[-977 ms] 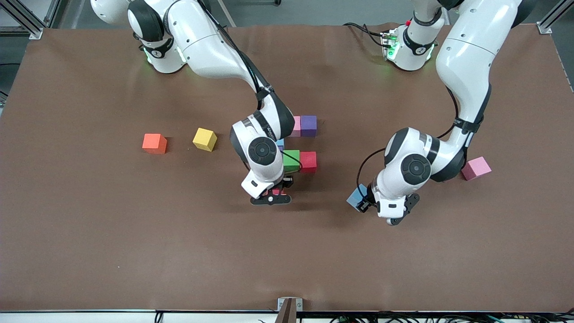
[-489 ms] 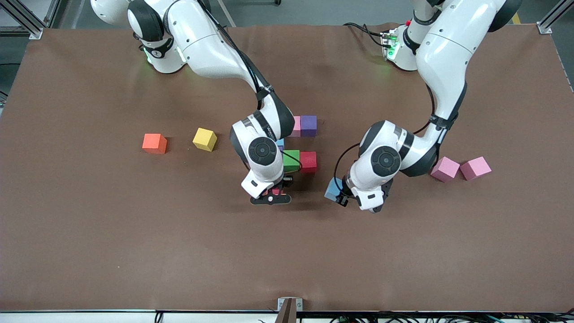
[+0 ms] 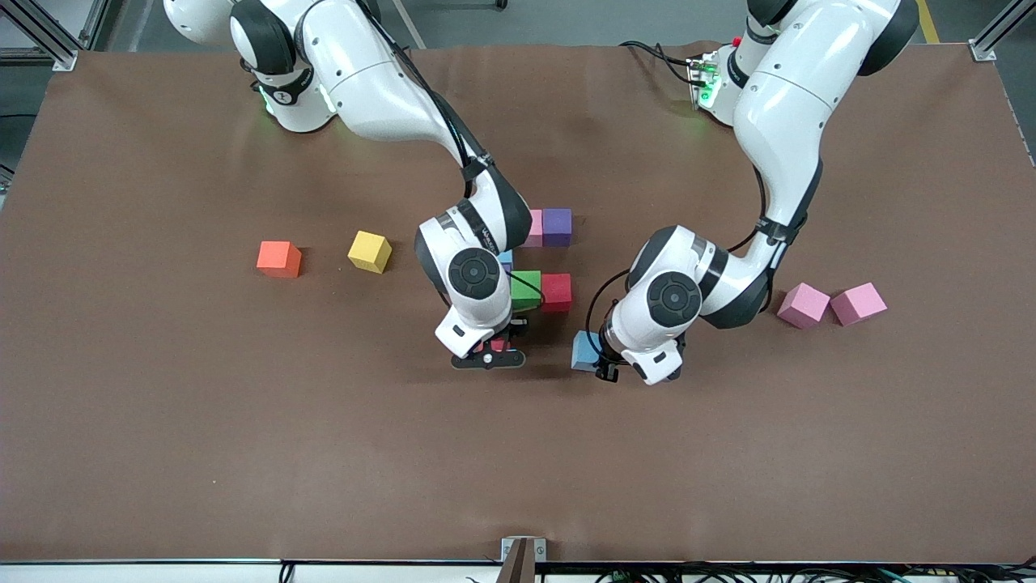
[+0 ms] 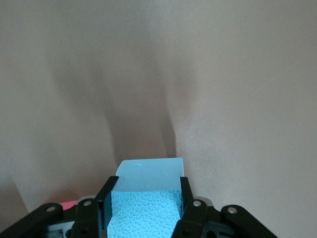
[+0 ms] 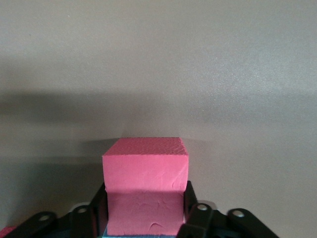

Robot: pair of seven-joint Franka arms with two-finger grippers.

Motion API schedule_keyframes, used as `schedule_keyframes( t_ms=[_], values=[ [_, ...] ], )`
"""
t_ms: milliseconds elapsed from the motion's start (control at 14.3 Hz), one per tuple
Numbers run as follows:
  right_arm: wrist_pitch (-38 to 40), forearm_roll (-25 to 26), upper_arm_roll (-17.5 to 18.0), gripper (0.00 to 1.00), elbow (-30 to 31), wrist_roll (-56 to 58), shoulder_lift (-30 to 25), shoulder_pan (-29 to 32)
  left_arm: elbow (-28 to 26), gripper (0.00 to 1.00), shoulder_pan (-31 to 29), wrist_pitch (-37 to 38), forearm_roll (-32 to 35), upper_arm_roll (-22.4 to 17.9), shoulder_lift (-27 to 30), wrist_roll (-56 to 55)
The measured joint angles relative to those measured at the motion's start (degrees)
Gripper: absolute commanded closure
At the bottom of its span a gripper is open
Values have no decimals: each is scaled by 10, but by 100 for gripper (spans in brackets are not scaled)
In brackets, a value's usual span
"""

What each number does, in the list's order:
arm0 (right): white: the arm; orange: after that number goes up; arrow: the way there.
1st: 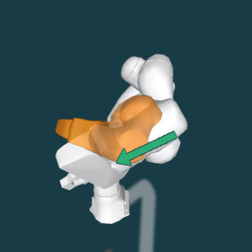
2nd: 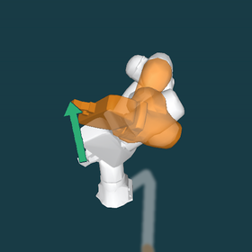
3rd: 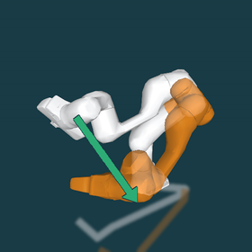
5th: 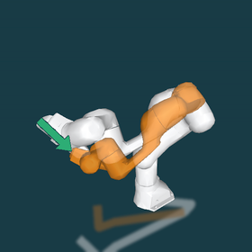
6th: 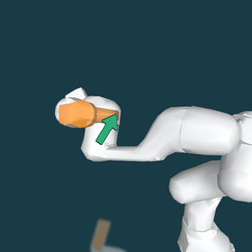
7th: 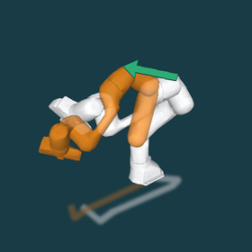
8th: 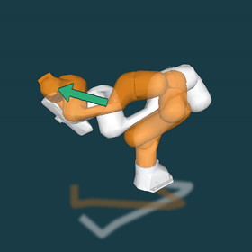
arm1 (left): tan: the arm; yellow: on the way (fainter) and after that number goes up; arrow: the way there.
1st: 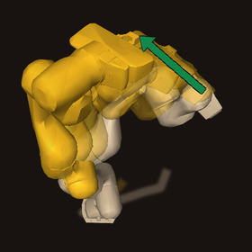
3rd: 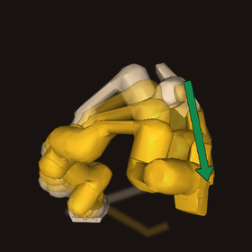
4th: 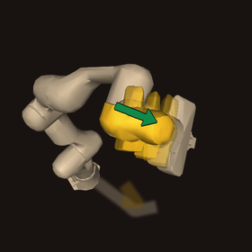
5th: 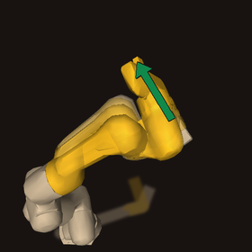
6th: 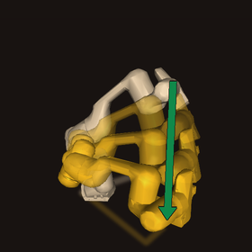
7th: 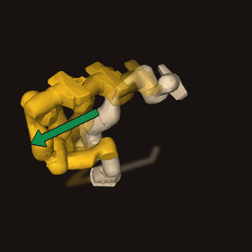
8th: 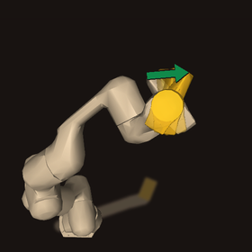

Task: Arrange 11 blocks into digit 3
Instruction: 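Lower cyan beside red with the left gripper while the right gripper withdraws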

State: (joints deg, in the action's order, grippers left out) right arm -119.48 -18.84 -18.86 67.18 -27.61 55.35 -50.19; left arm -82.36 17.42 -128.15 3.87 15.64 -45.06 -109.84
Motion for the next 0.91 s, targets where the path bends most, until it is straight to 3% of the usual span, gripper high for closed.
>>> schedule_keyframes(
  t_ms=[558, 908],
  values=[
    [2, 0, -1, 0, 2, 1, -1, 0, 2, 80, 19, 3, 0, -8, -4, -22],
    [26, 0, -6, 0, 1, 1, -31, 1, 12, 80, 25, 3, 0, -8, -13, -67]
  ],
)
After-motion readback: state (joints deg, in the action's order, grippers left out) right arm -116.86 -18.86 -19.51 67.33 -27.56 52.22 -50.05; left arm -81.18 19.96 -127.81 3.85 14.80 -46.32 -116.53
